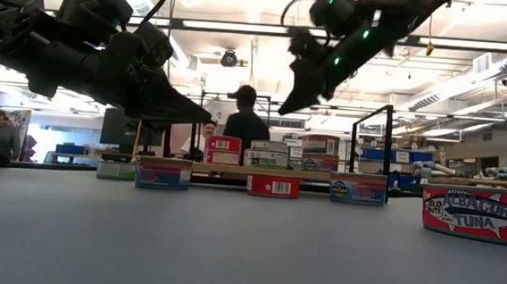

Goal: Stack canned seafood by type on shelf
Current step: Put the blue tuna can aligned with the stacked blue tuna can on the shelf

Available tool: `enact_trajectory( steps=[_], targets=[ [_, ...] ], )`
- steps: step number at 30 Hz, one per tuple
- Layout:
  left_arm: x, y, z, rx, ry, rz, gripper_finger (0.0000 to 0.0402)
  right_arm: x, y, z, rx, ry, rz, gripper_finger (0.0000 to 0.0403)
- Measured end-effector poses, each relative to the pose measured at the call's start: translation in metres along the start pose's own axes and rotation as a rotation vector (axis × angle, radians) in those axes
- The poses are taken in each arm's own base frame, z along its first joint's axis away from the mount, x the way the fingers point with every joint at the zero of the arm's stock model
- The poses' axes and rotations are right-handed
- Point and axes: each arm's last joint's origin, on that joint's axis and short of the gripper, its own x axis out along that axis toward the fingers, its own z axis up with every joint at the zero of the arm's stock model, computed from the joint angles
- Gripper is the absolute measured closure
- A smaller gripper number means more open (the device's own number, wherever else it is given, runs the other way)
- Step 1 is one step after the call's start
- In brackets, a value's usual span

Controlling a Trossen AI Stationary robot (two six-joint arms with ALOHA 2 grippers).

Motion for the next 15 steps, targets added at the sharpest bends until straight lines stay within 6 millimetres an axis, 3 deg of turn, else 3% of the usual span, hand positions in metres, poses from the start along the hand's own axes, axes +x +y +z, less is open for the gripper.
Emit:
enact_trajectory(
  steps=[5, 10, 15],
  targets=[
    [0.001, -0.001, 0.001, 0.019, 0.001, -0.037, 0.0401, -0.017, 0.036, -0.004, -0.034, -0.039, 0.074, 0.04],
    [0.007, -0.005, 0.007, 0.025, 0.003, -0.107, 0.0401, -0.027, 0.075, -0.025, -0.011, -0.141, 0.182, 0.0402],
    [0.015, -0.01, 0.019, 0.033, 0.102, -0.164, 0.0401, -0.05, 0.105, -0.047, 0.011, -0.187, 0.257, 0.0402]
  ],
)
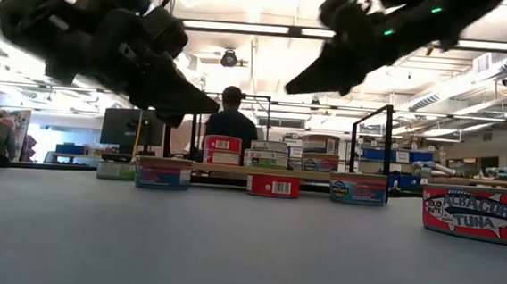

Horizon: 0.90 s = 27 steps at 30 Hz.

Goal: Stack canned seafood by type on shelf
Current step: Put the blue tuna can aligned with the stacked blue tuna can on the shelf

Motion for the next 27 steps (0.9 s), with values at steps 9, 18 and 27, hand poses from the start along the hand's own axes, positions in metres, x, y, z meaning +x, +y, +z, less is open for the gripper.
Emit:
enact_trajectory(
  steps=[9, 18, 27],
  targets=[
    [-0.007, 0.0, 0.036, 0.006, 0.46, 0.182, 0.04, -0.054, 0.051, -0.012, 0.013, -0.012, 0.0, 0.0402],
    [-0.014, 0.004, 0.038, 0.055, 0.658, 0.378, 0.0338, -0.08, 0.07, -0.024, -0.039, -0.029, -0.092, 0.0401],
    [-0.01, 0.008, 0.025, 0.143, 0.756, 0.437, 0.0295, -0.081, 0.071, -0.025, -0.049, -0.024, -0.099, 0.0401]
  ],
)
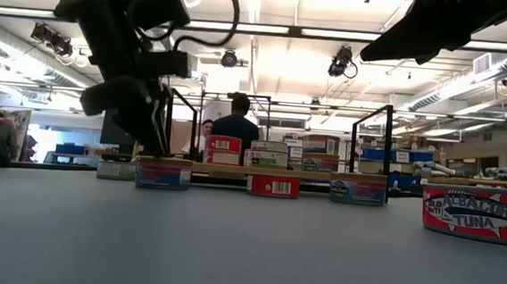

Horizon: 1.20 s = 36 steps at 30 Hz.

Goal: Stack canned seafood by type on shelf
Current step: Put the blue tuna can aligned with the stacked blue tuna can on the shelf

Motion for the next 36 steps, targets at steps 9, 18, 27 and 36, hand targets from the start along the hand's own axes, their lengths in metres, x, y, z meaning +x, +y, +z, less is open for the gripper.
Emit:
enact_trajectory(
  steps=[9, 18, 27, 36],
  targets=[
    [0.017, -0.003, -0.002, 0.049, 0.052, 0.089, 0.0294, 0.0, 0.0, 0.0, -0.002, 0.001, 0.0, 0.0401],
    [0.021, -0.003, -0.003, 0.083, 0.069, 0.125, 0.0367, 0.0, 0.0, 0.0, -0.003, 0.001, 0.0, 0.0401],
    [0.014, -0.012, 0.007, 0.118, 0.047, 0.021, 0.0399, 0.0, 0.0, 0.0, -0.01, 0.001, 0.0, 0.04],
    [-0.008, -0.018, 0.047, 0.06, -0.086, -0.222, 0.04, 0.0, 0.0, 0.0, -0.009, 0.002, 0.004, 0.04]
  ],
)
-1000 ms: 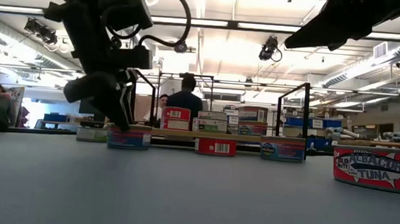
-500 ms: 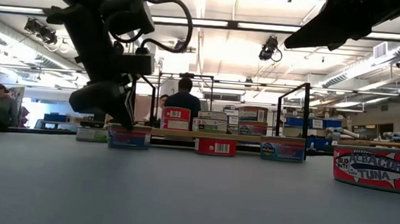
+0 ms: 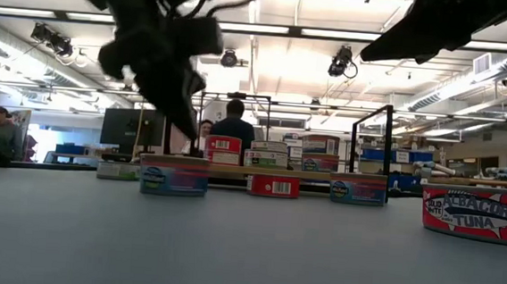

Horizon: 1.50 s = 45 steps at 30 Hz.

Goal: Stack canned seafood by type on shelf
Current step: Put the blue tuna can aligned with the stacked blue tuna can on the shelf

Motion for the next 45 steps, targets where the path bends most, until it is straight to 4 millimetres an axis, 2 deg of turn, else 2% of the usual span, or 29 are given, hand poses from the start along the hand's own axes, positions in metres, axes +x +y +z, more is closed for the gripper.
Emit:
enact_trajectory(
  steps=[7, 12, 16, 21, 28, 32, 36, 45],
  targets=[
    [-0.011, -0.001, 0.019, -0.037, -0.066, -0.093, 0.0401, 0.0, 0.001, 0.0, 0.001, 0.009, 0.034, 0.0397],
    [-0.024, 0.0, 0.02, -0.06, -0.111, -0.115, 0.0401, 0.0, 0.002, -0.001, 0.008, 0.018, 0.063, 0.0397],
    [-0.032, 0.004, 0.004, -0.111, -0.108, -0.076, 0.0401, 0.0, 0.002, -0.001, 0.024, 0.025, 0.083, 0.0395],
    [-0.027, 0.008, -0.028, -0.194, -0.104, -0.049, 0.0401, 0.004, 0.005, -0.003, 0.03, 0.037, 0.102, 0.0395],
    [-0.019, 0.012, -0.075, -0.299, -0.095, 0.083, 0.0401, 0.032, 0.013, -0.009, 0.028, 0.013, 0.083, 0.0395],
    [-0.01, 0.01, -0.094, -0.344, -0.087, 0.095, 0.0401, 0.051, 0.013, -0.011, 0.034, -0.001, 0.1, 0.0395],
    [0.004, 0.006, -0.103, -0.382, -0.149, 0.019, 0.0401, 0.07, 0.014, -0.006, 0.027, 0.014, 0.115, 0.0394],
    [0.02, -0.007, -0.093, -0.377, -0.259, -0.073, 0.0401, 0.103, 0.013, 0.011, 0.057, 0.046, 0.087, 0.0374]
  ],
)
